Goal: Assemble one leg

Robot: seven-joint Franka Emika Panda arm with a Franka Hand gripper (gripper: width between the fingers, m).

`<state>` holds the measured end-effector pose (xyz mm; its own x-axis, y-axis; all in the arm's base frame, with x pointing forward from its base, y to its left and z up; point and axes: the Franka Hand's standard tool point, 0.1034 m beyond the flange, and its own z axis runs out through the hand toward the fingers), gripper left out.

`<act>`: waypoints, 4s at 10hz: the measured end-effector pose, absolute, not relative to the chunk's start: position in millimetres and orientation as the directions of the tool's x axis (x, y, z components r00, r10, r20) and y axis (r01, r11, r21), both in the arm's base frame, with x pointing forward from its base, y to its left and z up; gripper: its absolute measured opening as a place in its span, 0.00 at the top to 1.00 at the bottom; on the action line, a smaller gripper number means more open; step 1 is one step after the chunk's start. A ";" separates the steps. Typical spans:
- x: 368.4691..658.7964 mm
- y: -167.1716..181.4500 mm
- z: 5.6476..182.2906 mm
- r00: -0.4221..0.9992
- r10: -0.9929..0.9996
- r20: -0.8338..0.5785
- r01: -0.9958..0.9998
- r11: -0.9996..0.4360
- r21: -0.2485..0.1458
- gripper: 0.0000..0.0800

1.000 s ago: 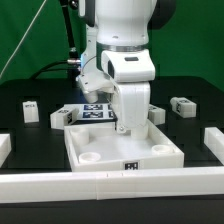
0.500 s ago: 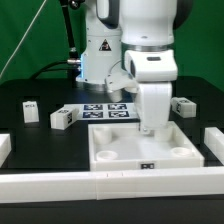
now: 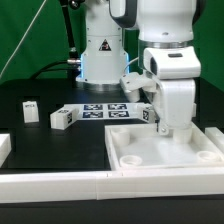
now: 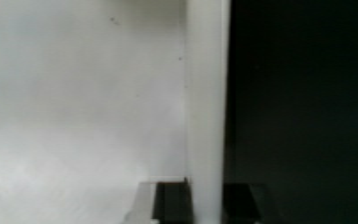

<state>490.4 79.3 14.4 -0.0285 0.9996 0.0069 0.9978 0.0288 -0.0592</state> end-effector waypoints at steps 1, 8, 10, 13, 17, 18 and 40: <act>491.4 81.8 14.0 -0.013 1.000 0.003 0.997 0.013 -0.071 0.92; 491.3 84.7 12.9 0.009 1.000 0.002 0.997 -0.009 -0.077 0.72; 491.3 84.7 12.9 0.009 1.000 0.002 0.997 -0.009 -0.077 0.30; 491.3 84.7 12.8 0.009 1.000 0.002 0.997 -0.009 -0.077 0.19; 482.9 89.0 32.8 0.049 0.999 -0.012 0.997 -0.050 -0.058 0.19; 473.9 91.2 45.0 0.079 0.997 -0.020 0.996 -0.080 -0.049 0.19; 379.5 159.4 48.8 0.978 0.198 -0.061 0.195 -0.979 -0.057 0.19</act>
Offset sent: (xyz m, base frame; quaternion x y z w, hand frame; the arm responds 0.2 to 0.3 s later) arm 0.0012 0.0105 -0.0031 0.0143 0.0036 0.0344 0.9993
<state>379.5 159.4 48.8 0.9782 0.1984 -0.0608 0.1951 -0.9791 -0.0570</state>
